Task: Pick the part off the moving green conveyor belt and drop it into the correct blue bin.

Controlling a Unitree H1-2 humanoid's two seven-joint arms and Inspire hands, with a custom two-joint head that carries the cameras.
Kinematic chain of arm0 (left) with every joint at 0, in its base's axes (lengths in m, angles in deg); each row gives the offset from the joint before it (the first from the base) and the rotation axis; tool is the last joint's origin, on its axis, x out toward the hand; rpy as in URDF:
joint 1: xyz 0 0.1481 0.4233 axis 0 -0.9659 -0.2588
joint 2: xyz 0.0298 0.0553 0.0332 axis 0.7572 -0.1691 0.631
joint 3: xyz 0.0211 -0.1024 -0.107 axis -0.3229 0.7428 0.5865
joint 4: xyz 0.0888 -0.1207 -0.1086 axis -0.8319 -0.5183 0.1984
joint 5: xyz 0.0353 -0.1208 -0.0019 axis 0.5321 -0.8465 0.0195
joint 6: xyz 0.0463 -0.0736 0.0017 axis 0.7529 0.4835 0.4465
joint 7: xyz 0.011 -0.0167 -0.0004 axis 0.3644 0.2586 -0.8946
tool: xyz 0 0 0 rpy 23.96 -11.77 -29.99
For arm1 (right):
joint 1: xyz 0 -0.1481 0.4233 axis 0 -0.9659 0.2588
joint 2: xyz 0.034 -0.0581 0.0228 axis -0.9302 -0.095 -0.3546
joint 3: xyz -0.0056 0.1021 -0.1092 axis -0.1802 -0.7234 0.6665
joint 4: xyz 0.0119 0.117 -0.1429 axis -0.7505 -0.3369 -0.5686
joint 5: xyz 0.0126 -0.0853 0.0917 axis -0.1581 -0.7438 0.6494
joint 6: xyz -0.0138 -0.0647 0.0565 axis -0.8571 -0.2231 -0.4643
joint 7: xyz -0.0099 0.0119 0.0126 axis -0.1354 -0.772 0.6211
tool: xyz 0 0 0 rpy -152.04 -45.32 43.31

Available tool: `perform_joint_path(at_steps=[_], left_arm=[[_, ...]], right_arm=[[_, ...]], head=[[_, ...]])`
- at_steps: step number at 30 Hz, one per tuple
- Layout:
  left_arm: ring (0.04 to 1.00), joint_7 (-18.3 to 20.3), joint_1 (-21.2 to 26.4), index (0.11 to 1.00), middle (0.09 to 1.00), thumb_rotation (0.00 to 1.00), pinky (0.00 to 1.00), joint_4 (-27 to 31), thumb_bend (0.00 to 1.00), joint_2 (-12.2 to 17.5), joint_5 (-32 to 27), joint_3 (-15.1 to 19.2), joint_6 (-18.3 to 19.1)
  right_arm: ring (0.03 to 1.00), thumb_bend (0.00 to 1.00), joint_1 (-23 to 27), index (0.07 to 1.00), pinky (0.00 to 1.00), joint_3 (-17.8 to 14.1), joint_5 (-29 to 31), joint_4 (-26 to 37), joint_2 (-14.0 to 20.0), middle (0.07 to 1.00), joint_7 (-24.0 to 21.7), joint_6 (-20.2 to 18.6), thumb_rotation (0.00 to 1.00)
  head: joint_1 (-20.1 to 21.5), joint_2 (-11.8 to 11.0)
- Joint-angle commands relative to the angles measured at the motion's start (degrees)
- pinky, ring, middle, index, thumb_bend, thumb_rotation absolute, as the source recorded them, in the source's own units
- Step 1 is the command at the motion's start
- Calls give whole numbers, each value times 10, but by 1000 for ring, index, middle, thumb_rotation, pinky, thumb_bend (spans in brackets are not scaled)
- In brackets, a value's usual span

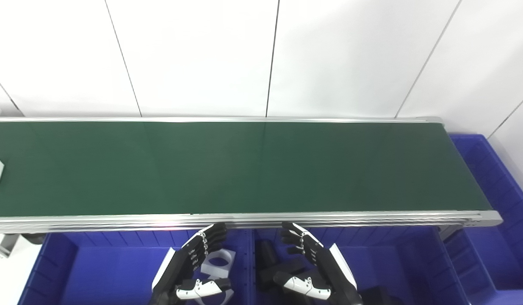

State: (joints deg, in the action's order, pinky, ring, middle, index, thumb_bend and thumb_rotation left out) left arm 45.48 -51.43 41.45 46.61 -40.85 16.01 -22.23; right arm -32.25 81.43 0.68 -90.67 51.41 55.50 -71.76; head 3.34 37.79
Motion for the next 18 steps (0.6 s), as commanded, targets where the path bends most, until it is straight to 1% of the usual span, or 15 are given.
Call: perform_joint_path(at_steps=[1, 18], left_arm=[[845, -5, 6, 834, 848, 324, 837, 17, 1000, -1, -4, -1, -18], [843, -5, 8, 833, 847, 321, 831, 13, 996, -2, -4, -1, -21]], right_arm=[[815, 691, 3, 873, 743, -2, 6, 16, -2, 830, 0, 19, 448], [814, 705, 3, 869, 744, -2, 4, 16, -2, 826, 2, 21, 468]], head=[[0, -1], [-1, -2]])
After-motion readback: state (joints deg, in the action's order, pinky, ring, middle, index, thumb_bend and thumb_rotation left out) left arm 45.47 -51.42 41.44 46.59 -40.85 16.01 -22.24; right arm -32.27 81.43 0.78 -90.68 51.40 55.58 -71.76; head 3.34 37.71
